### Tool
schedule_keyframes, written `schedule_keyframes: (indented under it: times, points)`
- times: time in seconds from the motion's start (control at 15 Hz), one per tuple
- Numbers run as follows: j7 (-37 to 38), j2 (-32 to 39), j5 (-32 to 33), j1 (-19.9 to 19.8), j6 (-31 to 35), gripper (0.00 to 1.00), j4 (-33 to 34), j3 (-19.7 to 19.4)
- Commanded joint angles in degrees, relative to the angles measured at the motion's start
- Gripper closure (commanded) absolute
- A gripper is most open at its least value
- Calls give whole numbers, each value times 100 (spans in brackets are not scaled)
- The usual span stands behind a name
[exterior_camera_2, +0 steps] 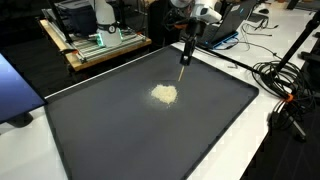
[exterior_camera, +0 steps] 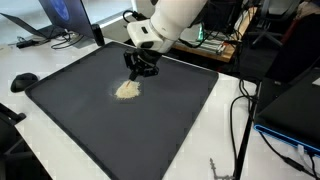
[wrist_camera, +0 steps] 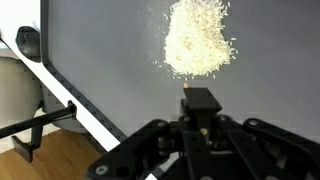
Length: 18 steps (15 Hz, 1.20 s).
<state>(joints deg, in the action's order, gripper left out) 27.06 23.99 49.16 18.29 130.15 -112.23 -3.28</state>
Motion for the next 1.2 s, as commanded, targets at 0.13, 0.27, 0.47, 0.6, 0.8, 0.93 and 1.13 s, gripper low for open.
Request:
schedule_keyframes:
  times: [0.13, 0.27, 0.47, 0.6, 0.8, 0.93, 1.13]
  points:
    - [177, 525, 96, 140, -877, 97, 627, 361]
    - [265, 840, 192, 330, -1382, 97, 999, 443]
    - [367, 1358, 339, 633, -2131, 97, 1599, 494]
    - [391, 1708, 435, 783, -2517, 97, 1980, 511]
    - [329, 2187, 469, 894, -2885, 97, 2511, 505]
    - [313, 2469, 513, 923, -3048, 97, 2819, 477]
    - [301, 2868, 616, 961, -3311, 97, 3277, 408]
